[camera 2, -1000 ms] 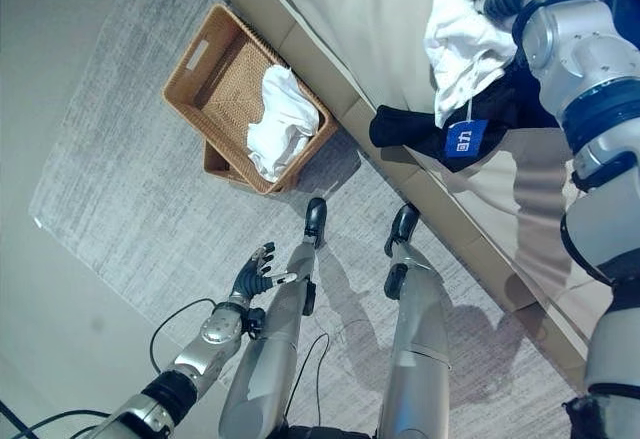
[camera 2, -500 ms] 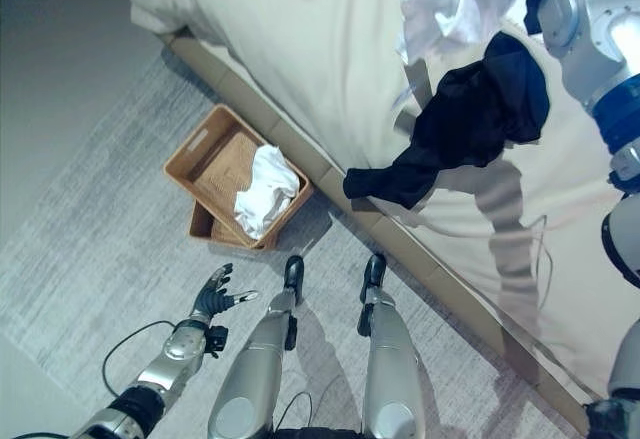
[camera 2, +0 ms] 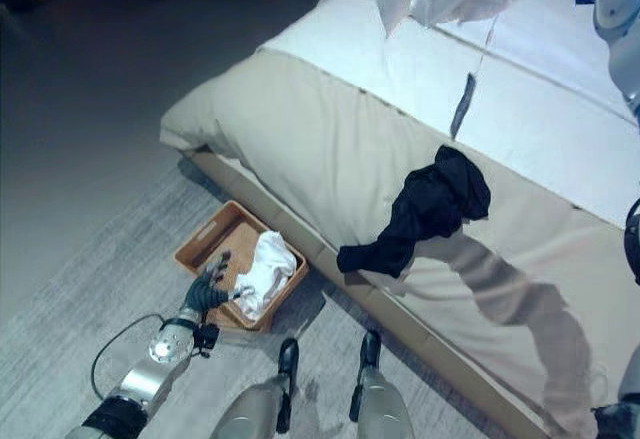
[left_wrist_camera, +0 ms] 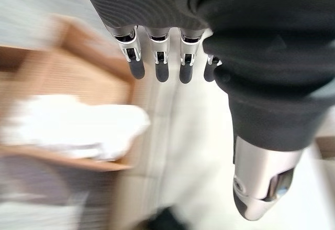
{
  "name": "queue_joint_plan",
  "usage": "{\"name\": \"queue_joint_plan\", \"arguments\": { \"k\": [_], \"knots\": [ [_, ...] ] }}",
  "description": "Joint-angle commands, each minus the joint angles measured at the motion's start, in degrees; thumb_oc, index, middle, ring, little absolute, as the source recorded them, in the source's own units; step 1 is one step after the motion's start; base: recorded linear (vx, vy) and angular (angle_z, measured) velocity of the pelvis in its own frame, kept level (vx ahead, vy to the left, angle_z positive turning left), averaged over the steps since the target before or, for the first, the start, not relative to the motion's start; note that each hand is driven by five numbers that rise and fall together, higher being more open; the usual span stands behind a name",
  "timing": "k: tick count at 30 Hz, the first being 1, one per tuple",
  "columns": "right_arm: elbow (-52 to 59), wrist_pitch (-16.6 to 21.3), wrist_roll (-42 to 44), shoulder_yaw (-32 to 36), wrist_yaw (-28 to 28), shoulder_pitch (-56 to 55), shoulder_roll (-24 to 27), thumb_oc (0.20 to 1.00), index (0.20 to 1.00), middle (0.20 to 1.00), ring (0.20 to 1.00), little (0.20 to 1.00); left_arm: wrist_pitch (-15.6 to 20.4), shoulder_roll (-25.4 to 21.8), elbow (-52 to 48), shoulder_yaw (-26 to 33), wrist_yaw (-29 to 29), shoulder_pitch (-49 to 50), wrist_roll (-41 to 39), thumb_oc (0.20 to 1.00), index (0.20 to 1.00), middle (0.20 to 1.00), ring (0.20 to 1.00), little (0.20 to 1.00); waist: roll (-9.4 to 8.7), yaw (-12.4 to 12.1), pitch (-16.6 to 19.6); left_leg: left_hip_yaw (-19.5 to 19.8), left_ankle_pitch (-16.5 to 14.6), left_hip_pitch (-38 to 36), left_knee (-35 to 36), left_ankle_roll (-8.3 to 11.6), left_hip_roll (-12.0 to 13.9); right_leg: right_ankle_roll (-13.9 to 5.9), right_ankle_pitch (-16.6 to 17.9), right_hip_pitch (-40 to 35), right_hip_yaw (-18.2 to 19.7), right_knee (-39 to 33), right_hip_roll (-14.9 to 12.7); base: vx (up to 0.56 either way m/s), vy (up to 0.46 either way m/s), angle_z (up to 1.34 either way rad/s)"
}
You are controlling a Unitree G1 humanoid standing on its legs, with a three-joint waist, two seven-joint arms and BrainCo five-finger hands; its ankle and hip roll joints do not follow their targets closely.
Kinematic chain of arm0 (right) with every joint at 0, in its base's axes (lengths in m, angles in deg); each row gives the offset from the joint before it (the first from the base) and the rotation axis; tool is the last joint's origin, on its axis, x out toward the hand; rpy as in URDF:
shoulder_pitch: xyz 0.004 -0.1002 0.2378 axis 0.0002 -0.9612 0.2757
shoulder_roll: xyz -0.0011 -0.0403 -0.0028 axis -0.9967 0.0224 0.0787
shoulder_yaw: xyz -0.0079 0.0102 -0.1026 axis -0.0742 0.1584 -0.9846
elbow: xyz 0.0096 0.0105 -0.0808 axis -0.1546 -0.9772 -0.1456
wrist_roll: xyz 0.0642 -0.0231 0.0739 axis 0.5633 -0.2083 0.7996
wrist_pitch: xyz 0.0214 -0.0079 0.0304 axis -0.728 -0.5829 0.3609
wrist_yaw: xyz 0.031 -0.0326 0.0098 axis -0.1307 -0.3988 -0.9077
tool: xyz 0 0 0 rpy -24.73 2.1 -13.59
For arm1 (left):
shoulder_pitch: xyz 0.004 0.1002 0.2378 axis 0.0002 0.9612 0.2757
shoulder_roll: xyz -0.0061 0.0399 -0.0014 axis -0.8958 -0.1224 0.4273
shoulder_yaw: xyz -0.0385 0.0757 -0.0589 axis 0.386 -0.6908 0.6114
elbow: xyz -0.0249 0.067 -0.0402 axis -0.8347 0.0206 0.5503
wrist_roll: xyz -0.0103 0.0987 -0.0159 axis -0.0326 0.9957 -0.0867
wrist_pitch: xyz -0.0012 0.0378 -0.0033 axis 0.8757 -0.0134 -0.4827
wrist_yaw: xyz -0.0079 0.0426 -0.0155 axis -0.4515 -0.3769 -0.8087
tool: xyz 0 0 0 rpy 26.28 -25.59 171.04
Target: Pick up clothes into the bucket
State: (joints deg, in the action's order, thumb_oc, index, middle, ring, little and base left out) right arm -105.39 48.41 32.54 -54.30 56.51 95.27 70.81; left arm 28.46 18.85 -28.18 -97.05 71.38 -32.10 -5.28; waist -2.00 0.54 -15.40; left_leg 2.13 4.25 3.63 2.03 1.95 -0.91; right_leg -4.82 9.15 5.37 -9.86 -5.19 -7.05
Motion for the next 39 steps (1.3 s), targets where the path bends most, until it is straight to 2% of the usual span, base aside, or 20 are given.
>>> {"name": "queue_joint_plan", "arguments": {
  "k": [1,4,5,6,9,11,12,15,21,28,32,33,39],
  "knots": [
    [-2.3,-0.1,2.5,-1.1,0.8,2.0,2.5,0.2,0.2,0.2,0.2,0.2,4.1,-4.9,-6.5,1.3,0.7,-0.8,-1.0,1.0,1.0,1.0,1.0,1.0,-2.67,0.0,6.4,0.5,-3.5,1.1,-2.7,1.06,1.2,-2.82,-5.8,-0.9,0.5,5.1,0.4,0.07,-0.009,-0.19],
    [2.2,1.8,6.9,3.0,-1.1,-4.2,2.5,0.2,0.2,0.2,0.2,0.2,4.5,-6.1,-13.6,2.8,3.0,-3.6,-5.7,1.0,1.0,1.0,1.0,1.0,-2.26,0.6,9.2,-0.2,-3.7,-1.3,-1.7,1.09,1.5,-2.88,-6.3,-3.5,0.6,4.5,0.5,0.11,-0.007,-0.16],
    [2.2,1.8,6.9,3.0,-1.1,-4.2,2.5,0.2,0.2,0.2,0.2,0.2,4.5,-6.1,-13.6,2.8,3.0,-3.6,-5.7,1.0,1.0,1.0,1.0,1.0,-2.26,0.6,9.2,-0.2,-3.7,-1.3,-1.7,1.09,1.5,-2.88,-6.3,-3.5,0.6,4.5,0.5,0.11,-0.013,-0.14],
    [7.1,2.8,7.7,5.1,-3.8,-9.5,3.1,0.2,0.2,0.2,0.2,0.2,4.5,-8.1,-15.9,2.8,3.7,-7.1,-6.3,1.0,1.0,1.0,1.0,1.0,-2.48,0.9,10.4,-0.4,-4.2,-2.6,-1.6,1.15,1.7,-2.88,-6.7,-4.6,0.6,4.6,0.5,0.08,-0.012,-0.12],
    [12.4,3.4,10.0,8.6,-5.7,-15.5,3.3,0.2,0.2,0.2,0.2,0.2,4.7,-8.4,-17.5,2.4,3.5,-11.0,-7.0,1.0,1.0,1.0,1.0,1.0,-2.34,1.4,11.3,-0.5,-4.6,-3.6,-1.5,1.12,1.6,-2.84,-7.1,-5.7,0.5,4.5,0.4,0.06,-0.01,-0.02],
    [18.4,4.5,13.5,13.1,-10.0,-24.8,3.8,0.2,0.2,0.2,0.2,0.2,4.4,-8.9,-21.1,1.9,4.8,-14.8,-7.8,1.0,1.0,1.0,1.0,1.0,-1.97,1.9,12.6,-0.6,-5.1,-4.6,-1.5,1.07,1.7,-2.85,-7.5,-6.8,0.4,4.2,0.3,0.07,-0.014,-0.04],
    [18.9,4.4,13.4,14.3,-10.1,-26.0,3.9,0.2,0.2,0.2,0.2,0.2,4.3,-9.2,-21.2,1.6,4.8,-14.9,-7.8,1.0,1.0,1.0,1.0,1.0,-2.3,1.6,12.6,-0.6,-5.2,-4.7,-1.5,1.07,1.8,-2.85,-7.5,-6.9,0.4,4.2,0.3,0.02,-0.01,-0.03],
    [25.4,4.6,18.8,17.7,-16.3,-35.2,3.9,0.2,0.2,0.2,0.2,0.2,4.0,-10.1,-23.4,-0.4,6.0,-20.0,-8.0,1.0,1.0,1.0,1.0,1.0,-2.24,1.8,13.4,-1.0,-5.5,-5.7,-1.6,1.11,1.9,-2.9,-7.7,-8.0,0.4,3.9,0.4,0.02,-0.005,-0.05],
    [32.6,4.7,24.3,18.5,-22.9,-41.7,3.4,0.2,0.2,0.2,0.2,0.2,3.4,-8.9,-22.3,-5.5,7.6,-26.7,-8.2,1.0,1.0,1.0,1.0,1.0,-2.21,2.3,13.9,-1.3,-5.7,-6.6,-1.6,1.28,2.1,-2.82,-7.8,-9.0,0.5,3.8,0.4,0.0,0.0,-0.02],
    [35.9,4.6,29.7,20.1,-24.4,-44.1,0.2,0.2,0.2,0.2,0.2,0.2,2.5,-8.6,-21.5,-10.6,8.3,-33.0,-5.9,1.0,1.0,1.0,1.0,1.0,-2.06,2.4,13.8,-1.2,-5.5,-7.1,-1.3,1.23,2.2,-2.83,-7.8,-9.5,0.3,3.5,0.6,0.0,0.0,0.0],
    [38.6,4.7,32.9,22.3,-23.4,-45.1,-5.5,0.2,0.2,0.2,0.2,0.2,1.6,-7.5,-20.3,-14.3,8.9,-36.7,-3.2,1.0,1.0,1.0,1.0,1.0,-1.9,2.4,13.5,-1.0,-5.0,-6.8,-1.4,1.05,2.1,-2.8,-7.5,-9.4,0.1,3.6,0.4,-0.02,0.002,0.0],
    [38.6,4.6,32.8,22.3,-23.4,-45.2,-5.6,0.2,0.2,0.2,0.2,0.2,1.7,-7.5,-20.3,-14.4,8.9,-36.7,-3.2,1.0,1.0,1.0,1.0,1.0,-1.86,2.3,13.5,-1.0,-5.4,-7.2,-1.3,1.11,2.3,-2.85,-7.9,-9.7,0.1,3.5,0.5,0.0,0.0,0.0],
    [40.7,5.2,32.5,27.7,-19.6,-48.2,-15.2,0.2,0.2,0.2,0.2,0.2,0.6,-4.5,-18.0,-15.9,8.8,-37.8,-2.7,1.0,1.0,1.0,1.0,1.0,-1.38,2.3,13.0,-0.5,-5.2,-7.1,-1.6,0.7,1.9,-2.74,-7.8,-9.9,-0.3,3.8,0.2,0.0,0.001,0.01]
  ]
}}
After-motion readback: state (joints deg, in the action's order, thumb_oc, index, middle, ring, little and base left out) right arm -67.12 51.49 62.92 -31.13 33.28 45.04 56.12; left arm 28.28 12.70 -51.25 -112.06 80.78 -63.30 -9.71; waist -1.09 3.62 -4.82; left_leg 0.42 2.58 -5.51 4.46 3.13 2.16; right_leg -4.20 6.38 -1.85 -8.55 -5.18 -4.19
